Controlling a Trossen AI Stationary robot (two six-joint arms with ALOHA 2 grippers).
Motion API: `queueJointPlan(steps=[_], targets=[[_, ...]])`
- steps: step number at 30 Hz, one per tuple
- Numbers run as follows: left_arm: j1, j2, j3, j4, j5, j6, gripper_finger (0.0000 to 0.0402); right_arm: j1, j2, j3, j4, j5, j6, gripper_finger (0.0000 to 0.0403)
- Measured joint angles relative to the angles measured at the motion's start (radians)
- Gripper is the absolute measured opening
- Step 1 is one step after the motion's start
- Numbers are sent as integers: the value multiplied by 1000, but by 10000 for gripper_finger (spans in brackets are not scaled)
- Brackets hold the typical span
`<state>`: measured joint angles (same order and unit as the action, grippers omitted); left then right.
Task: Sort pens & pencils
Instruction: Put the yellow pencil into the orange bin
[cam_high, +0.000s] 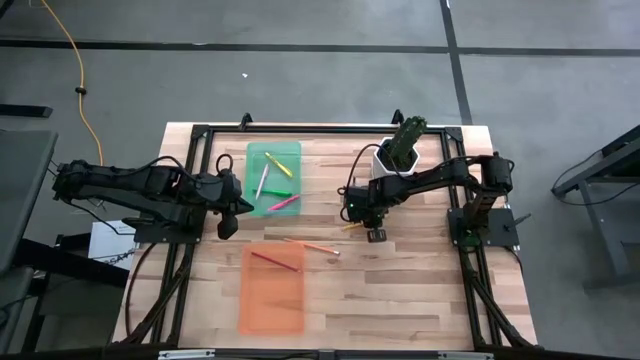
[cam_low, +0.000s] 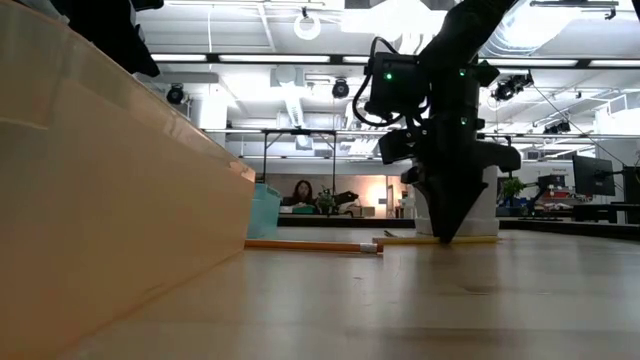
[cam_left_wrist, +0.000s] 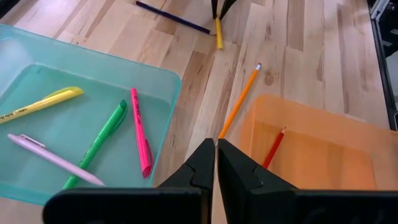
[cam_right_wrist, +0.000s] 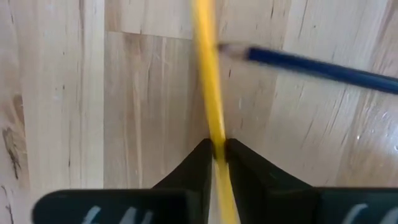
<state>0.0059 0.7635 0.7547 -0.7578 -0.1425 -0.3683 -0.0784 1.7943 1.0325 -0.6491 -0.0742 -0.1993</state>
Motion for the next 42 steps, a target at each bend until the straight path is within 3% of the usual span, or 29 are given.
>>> queueJointPlan(steps=[7,16,35,42], targets=[[0,0,0,0,0,0,8,0,-1,0,3,1,0,6],[0,0,0,1,0,1,8,10,1,17,34,-11,35,6],[0,-6,0,82,8,54,8,53,1,289,35,-13,118,6],[0,-82,0,82,15,77,8,85,1,405,43,-12,166,6]])
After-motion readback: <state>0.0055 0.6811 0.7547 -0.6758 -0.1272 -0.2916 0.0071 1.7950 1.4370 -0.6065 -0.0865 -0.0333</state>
